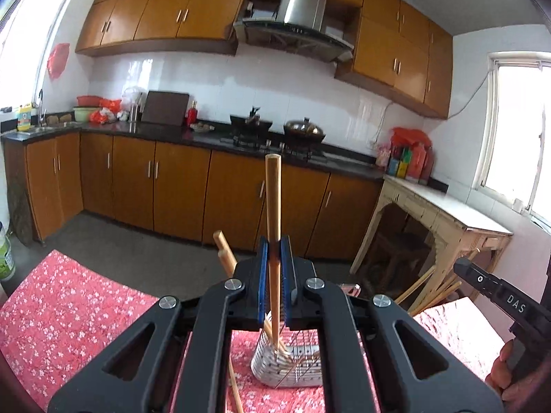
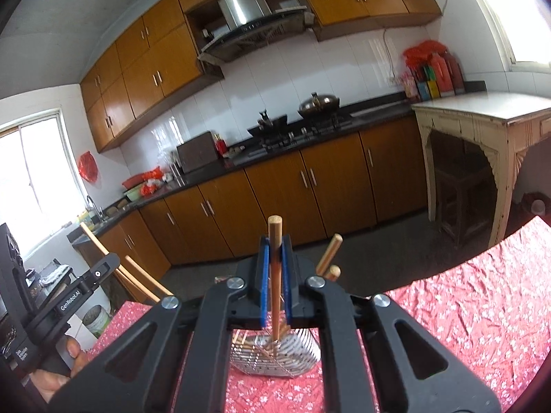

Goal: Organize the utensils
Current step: 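Lower the chopstick into the wire holder and open the right gripper while the left gripper releases its chopstick, then close the right gripper on a loose chopstick while the left gripper grasps another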

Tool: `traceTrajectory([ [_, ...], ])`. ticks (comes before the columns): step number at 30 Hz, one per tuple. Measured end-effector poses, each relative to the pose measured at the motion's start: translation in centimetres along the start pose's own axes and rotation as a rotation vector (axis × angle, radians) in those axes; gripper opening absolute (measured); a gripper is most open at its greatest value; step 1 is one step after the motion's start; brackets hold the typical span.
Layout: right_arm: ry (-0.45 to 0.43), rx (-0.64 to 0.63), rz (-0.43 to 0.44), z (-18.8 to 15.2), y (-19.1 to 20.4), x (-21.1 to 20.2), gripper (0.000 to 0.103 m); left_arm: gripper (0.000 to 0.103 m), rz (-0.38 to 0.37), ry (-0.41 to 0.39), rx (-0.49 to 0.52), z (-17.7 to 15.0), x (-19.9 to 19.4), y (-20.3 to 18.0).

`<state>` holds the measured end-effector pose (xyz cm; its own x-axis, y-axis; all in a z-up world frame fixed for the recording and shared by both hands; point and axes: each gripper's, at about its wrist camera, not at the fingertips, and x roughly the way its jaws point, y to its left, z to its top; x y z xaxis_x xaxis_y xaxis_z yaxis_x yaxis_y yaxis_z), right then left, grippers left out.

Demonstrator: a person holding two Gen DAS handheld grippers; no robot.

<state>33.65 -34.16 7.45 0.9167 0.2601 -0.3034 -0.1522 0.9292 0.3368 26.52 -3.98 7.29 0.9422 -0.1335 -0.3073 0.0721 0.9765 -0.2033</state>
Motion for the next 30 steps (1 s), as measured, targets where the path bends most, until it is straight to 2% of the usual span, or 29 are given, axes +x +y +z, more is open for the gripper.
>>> traceTrajectory([
  [6, -0.025, 0.012, -0.028, -0.2, -1.0, -1.7, 0.027, 0.008, 0.013, 0.014, -0.004, 0.0, -0.6, 0.8],
  [8, -0.036, 0.008, -0.040, -0.2, -1.3, -2.7, 0.028, 0.009, 0.018, 0.011, -0.008, 0.0, -1.2, 1.1],
  [9, -0.039, 0.008, -0.044, -0.3, -1.4, -3.1, 0.029, 0.013, 0.022, 0.007, -0.011, 0.0, -1.5, 1.3],
  [10, -0.042, 0.008, -0.052, -0.4, -1.6, -3.6, 0.030, 0.023, 0.026, 0.003, -0.014, 0.0, -1.8, 1.5],
  [12, -0.047, 0.012, -0.061, -0.7, -1.9, -4.6, 0.030, 0.035, 0.037, -0.012, -0.023, 0.2, -2.7, 1.9],
  [16, -0.045, 0.021, -0.087, -2.1, -3.1, -7.0, 0.030, 0.035, 0.048, -0.031, -0.026, 0.3, -4.5, 2.6],
  [21, 0.007, 0.035, -0.125, -4.7, -4.9, -8.7, 0.030, 0.035, 0.077, -0.031, -0.005, -0.9, -6.4, 3.9],
  [24, 0.069, 0.049, -0.158, -7.5, -6.3, -8.7, 0.030, 0.035, 0.102, 0.006, 0.011, -2.6, -6.6, 4.8],
  [30, 0.210, 0.082, -0.199, -12.9, -8.3, -6.8, 0.030, 0.035, 0.136, 0.162, 0.028, -8.4, -5.0, 6.9],
])
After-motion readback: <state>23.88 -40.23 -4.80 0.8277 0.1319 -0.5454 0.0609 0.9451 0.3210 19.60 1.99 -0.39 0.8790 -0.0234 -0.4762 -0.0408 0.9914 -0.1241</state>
